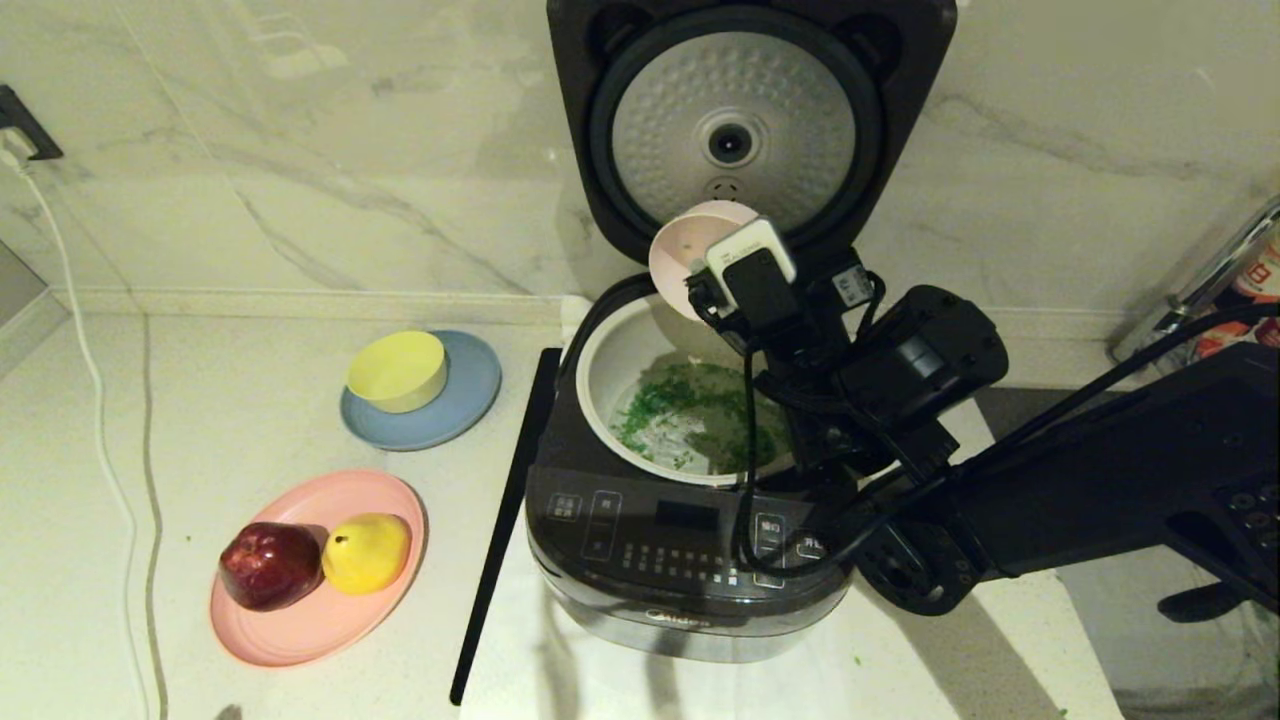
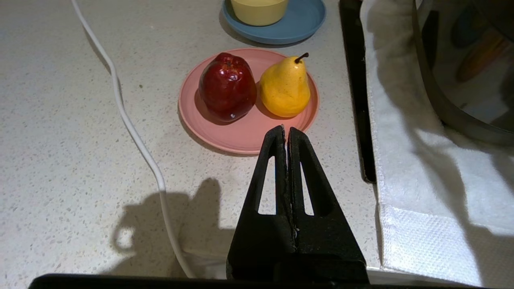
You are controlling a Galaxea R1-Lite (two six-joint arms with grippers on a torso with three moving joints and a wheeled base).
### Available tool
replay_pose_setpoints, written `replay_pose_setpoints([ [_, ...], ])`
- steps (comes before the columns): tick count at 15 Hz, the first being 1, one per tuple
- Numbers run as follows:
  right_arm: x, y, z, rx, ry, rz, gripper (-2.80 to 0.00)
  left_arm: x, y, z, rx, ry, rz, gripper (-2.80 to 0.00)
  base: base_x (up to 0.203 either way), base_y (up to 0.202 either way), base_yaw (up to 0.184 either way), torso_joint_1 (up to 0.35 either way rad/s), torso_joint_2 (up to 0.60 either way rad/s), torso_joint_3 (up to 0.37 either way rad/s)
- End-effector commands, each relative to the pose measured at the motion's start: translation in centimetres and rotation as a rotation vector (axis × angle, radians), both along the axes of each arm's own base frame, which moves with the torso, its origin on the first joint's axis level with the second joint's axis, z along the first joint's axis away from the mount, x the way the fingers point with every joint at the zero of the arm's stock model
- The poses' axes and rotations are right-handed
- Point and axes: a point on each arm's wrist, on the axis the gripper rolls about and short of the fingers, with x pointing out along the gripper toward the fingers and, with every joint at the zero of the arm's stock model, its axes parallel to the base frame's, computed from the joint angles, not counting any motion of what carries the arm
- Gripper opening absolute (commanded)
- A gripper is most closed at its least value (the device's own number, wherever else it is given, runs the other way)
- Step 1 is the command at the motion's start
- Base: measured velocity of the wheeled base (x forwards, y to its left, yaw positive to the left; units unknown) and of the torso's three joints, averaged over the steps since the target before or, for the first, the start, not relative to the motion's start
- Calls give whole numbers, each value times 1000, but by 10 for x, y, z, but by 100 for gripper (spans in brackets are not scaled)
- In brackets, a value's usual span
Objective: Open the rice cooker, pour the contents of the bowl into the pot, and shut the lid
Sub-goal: Pour the water from the bowl into the rice cooker
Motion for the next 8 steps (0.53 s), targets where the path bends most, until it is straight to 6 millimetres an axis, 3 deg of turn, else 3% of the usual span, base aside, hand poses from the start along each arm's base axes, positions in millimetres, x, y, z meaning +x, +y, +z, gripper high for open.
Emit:
replay_pose_setpoints([
  [1, 0, -1, 0, -5, -6, -8, -280, 1, 0, -2, -1, 9, 1, -280, 0, 0, 0, 0, 0, 0],
  [5, -6, 5, -5, -31, 7, 5, -280, 1, 0, -3, -1, 10, 1, -280, 0, 0, 0, 0, 0, 0],
  [8, -8, 10, 7, 0, -28, 18, -280, 1, 0, -3, -1, 10, 1, -280, 0, 0, 0, 0, 0, 0],
])
